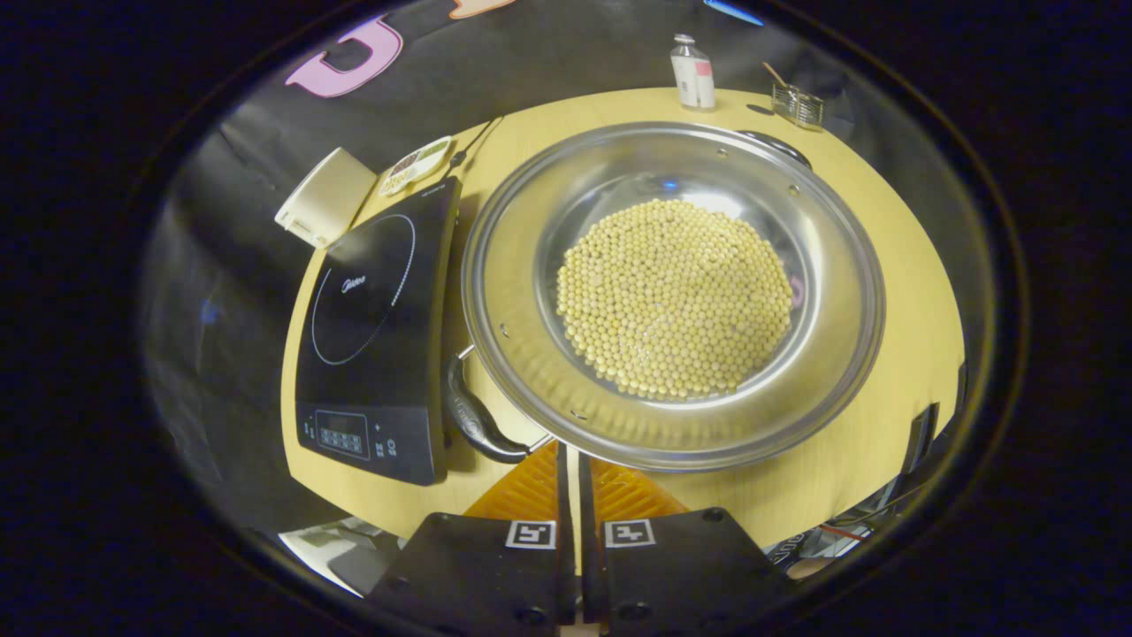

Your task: First push the handle of the pot to place it horizontally, then grasp the pot with both hands and set it on the induction cooktop.

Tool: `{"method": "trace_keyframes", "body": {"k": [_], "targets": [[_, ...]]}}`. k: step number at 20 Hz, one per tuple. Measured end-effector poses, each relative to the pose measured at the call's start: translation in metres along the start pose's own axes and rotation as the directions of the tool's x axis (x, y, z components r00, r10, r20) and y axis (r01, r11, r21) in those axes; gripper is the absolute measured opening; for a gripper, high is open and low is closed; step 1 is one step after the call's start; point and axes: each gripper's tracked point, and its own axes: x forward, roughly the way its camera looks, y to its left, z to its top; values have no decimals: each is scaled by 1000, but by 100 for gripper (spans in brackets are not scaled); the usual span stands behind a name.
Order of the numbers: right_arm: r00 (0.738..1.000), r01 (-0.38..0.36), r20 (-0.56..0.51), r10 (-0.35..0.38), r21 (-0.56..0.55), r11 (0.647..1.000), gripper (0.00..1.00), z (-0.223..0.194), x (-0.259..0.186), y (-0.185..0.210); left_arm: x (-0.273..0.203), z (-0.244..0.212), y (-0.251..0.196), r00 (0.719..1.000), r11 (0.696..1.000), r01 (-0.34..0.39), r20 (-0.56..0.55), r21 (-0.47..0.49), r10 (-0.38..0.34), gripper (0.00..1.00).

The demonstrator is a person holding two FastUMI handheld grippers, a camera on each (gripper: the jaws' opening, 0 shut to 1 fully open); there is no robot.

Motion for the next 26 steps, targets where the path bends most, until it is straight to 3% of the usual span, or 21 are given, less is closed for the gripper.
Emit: {"method": "trace_keyframes", "body": {"k": [9,10,11,12,15,18,26], "targets": [[999,-22,28,19,114,993,0,25,20,45,-4,-11,15,999,999,-37,-26,3,37,96],[999,-20,34,16,117,993,14,31,24,49,-4,-12,16,999,999,-39,-28,2,39,96],[999,-17,39,12,120,993,0,33,25,53,-4,-12,18,999,999,-40,-29,1,40,96],[999,-16,46,10,124,992,4,37,28,56,-4,-13,18,999,999,-41,-30,-1,41,96],[998,-18,63,9,150,989,0,49,36,65,-4,-13,25,998,999,-52,-29,-7,52,96],[997,-21,73,9,163,986,3,62,42,73,-6,-17,33,997,998,-67,-33,-10,66,96],[996,-27,87,19,96,995,0,71,33,78,-3,-21,40,996,998,-68,-52,-2,67,96]]}}
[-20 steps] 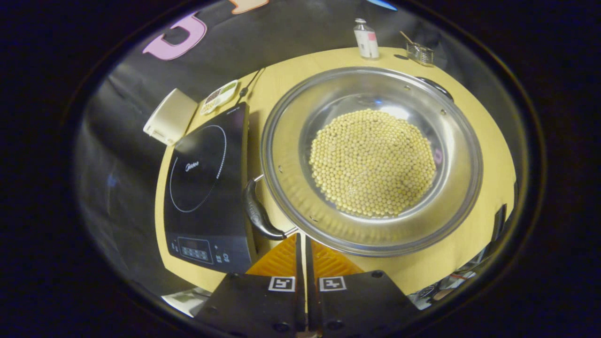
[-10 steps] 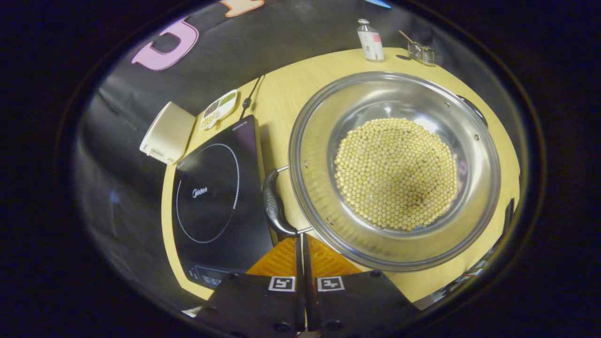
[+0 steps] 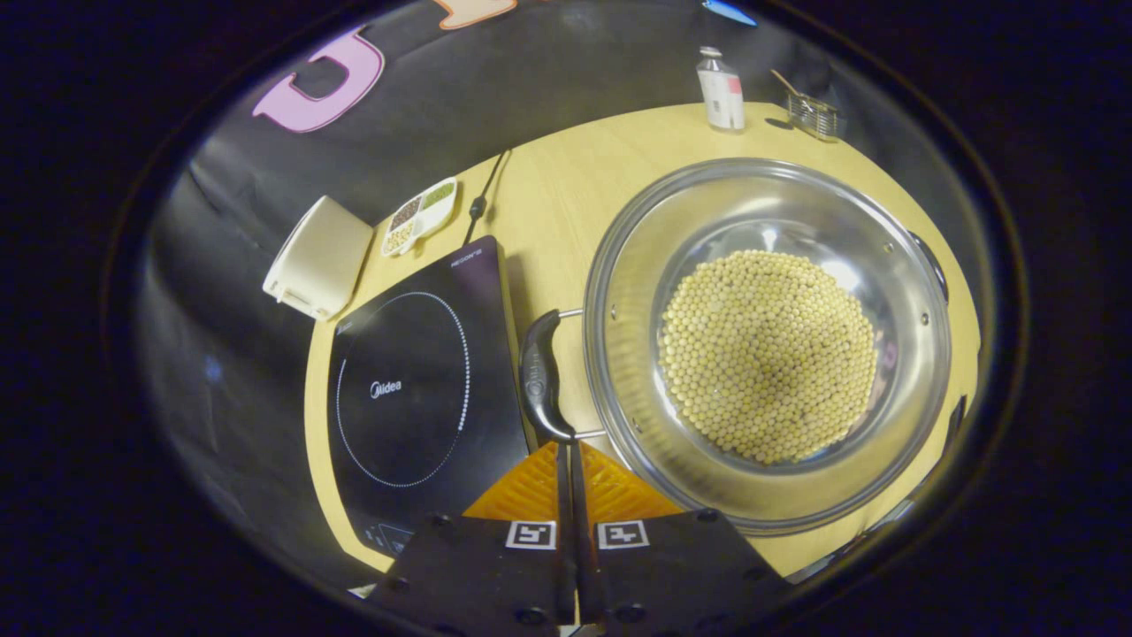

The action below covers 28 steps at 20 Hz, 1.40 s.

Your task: First push the handle of the pot to place it horizontally, then grasp the pot with both hands and set it on the induction cooktop.

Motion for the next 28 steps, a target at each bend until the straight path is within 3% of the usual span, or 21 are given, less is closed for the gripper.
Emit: {"method": "trace_keyframes", "body": {"k": [5,10,11,12,15,21,28], "targets": [[998,-63,18,64,-29,998,2,4,-48,-20,12,2,-19,998,998,62,-8,7,-62,96],[994,-89,70,89,3,996,27,19,-94,-71,29,-1,-58,987,987,158,-39,-29,-159,96],[993,-90,76,89,14,996,40,22,-102,-83,34,-3,-65,983,984,173,-50,-34,-174,96],[994,-85,76,83,20,996,67,25,-108,-95,40,-8,-73,980,982,184,-67,-37,-187,96],[994,-56,94,56,-8,998,100,31,-127,-134,51,-18,-98,965,971,231,-115,-58,-236,96],[991,-31,130,38,-60,998,100,78,-140,-195,85,-42,-161,906,933,326,-230,-154,-355,97],[997,-23,78,29,-80,997,100,130,-100,-258,142,-66,-231,797,881,437,-377,-182,-473,96]]}}
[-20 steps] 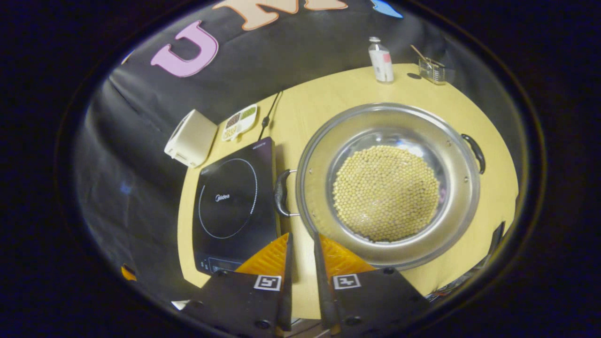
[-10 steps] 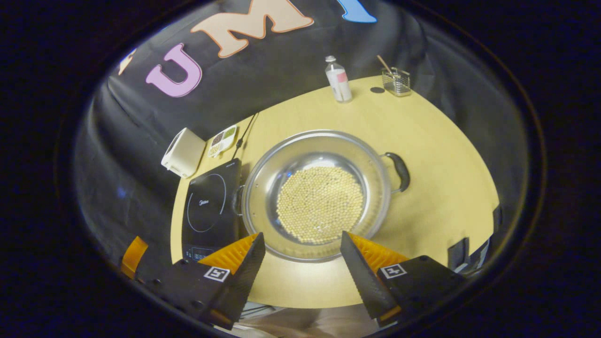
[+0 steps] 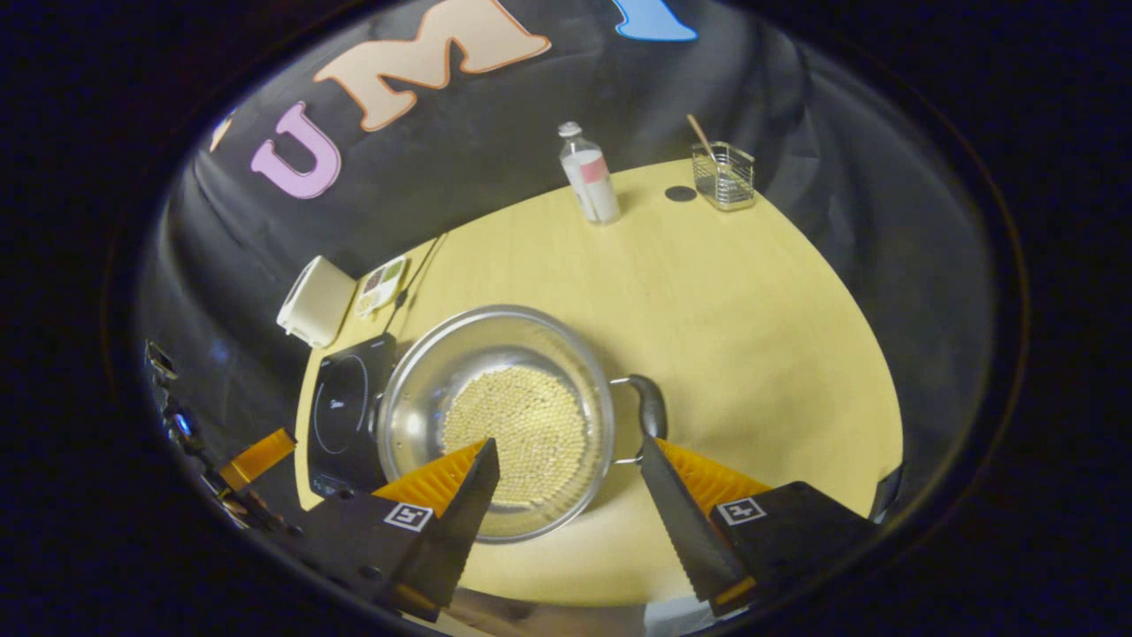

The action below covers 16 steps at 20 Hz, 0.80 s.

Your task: First push the handle of the pot to place it horizontally, then grasp the pot with both hands and set it on the induction cooktop.

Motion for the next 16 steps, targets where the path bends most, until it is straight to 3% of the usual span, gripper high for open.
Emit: {"method": "trace_keyframes", "body": {"k": [1,2,3,5,6,7,8,10,11,12,13,14,15,16], "targets": [[1000,-2,-14,2,0,1000,100,3,8,-7,11,-3,-3,1000,1000,7,-29,-12,-8,96],[999,-10,-31,10,3,1000,93,5,16,-12,23,-6,-3,998,1000,10,-61,-26,-11,96],[999,-18,-45,18,6,1000,100,7,24,-16,35,-9,-3,996,999,11,-89,-38,-14,97],[996,-38,-76,37,0,999,100,8,39,-22,55,-15,2,991,999,-1,-137,-55,-7,97],[994,-47,-95,47,-1,999,93,6,46,-24,62,-16,4,988,998,-11,-156,-58,2,97],[992,-56,-111,55,-1,998,93,6,54,-26,69,-18,6,985,998,-19,-173,-57,9,97],[990,-60,-125,59,-3,998,100,6,59,-29,75,-21,8,982,998,-20,-190,-55,9,97],[985,-77,-155,76,0,997,100,5,71,-33,82,-25,9,974,999,-26,-224,-48,15,100],[982,-89,-169,89,4,996,94,1,75,-33,86,-28,8,971,999,-27,-239,-47,15,97],[979,-100,-180,99,5,995,100,-1,81,-31,89,-30,7,967,999,-23,-254,-49,10,97],[975,-109,-195,108,4,994,99,-5,83,-31,93,-31,7,965,999,-24,-263,-48,10,97],[970,-124,-210,121,1,992,90,-7,86,-30,97,-34,6,961,999,-21,-277,-44,8,96],[965,-139,-226,135,0,990,89,-10,90,-28,100,-35,4,958,999,-16,-286,-41,4,96],[959,-151,-241,147,1,989,98,-11,91,-27,104,-36,3,956,999,-13,-294,-36,2,96]]}}
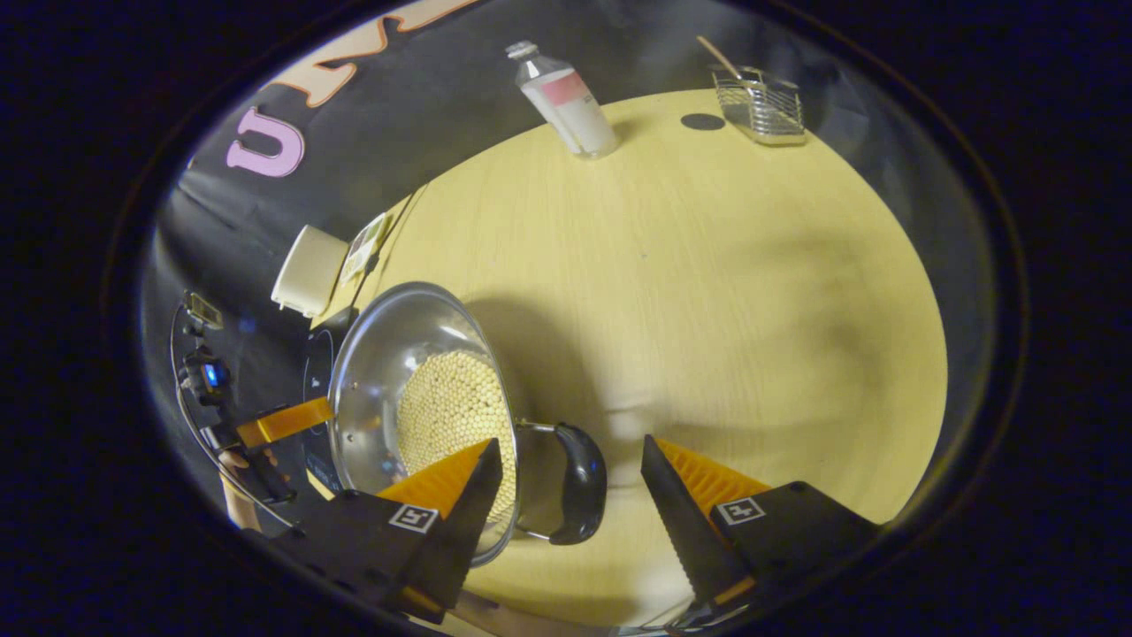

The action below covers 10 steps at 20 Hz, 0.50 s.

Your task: First push the handle of the pot to place it horizontally, then grasp the pot with both hands and set it on the induction cooktop.

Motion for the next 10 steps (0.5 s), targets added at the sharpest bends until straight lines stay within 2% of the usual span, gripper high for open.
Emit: {"method": "trace_keyframes", "body": {"k": [1,2,3,4,5,6,9,10], "targets": [[1000,-10,-14,10,-3,1000,81,-4,4,0,4,-1,-1,1000,1000,3,-10,8,-3,96],[999,-15,-30,14,-6,1000,77,-8,7,-1,7,-1,-2,1000,1000,6,-21,17,-5,95],[999,-18,-39,18,-8,1000,86,-9,10,-2,10,-1,-3,999,1000,7,-33,24,-6,95],[999,-25,-44,24,-11,1000,77,-9,13,-1,13,-3,-4,999,1000,7,-42,30,-6,93],[998,-30,-51,30,-12,999,77,-9,15,-1,15,-3,-4,999,999,11,-49,34,-9,98],[997,-42,-60,41,-12,999,77,-11,18,1,18,-3,-3,998,999,15,-54,37,-13,91],[993,-73,-93,72,-17,997,77,-18,24,5,21,-3,5,997,999,3,-71,52,1,83],[990,-98,-100,98,4,995,77,-20,27,11,21,-3,6,997,999,1,-73,54,3,76]]}}
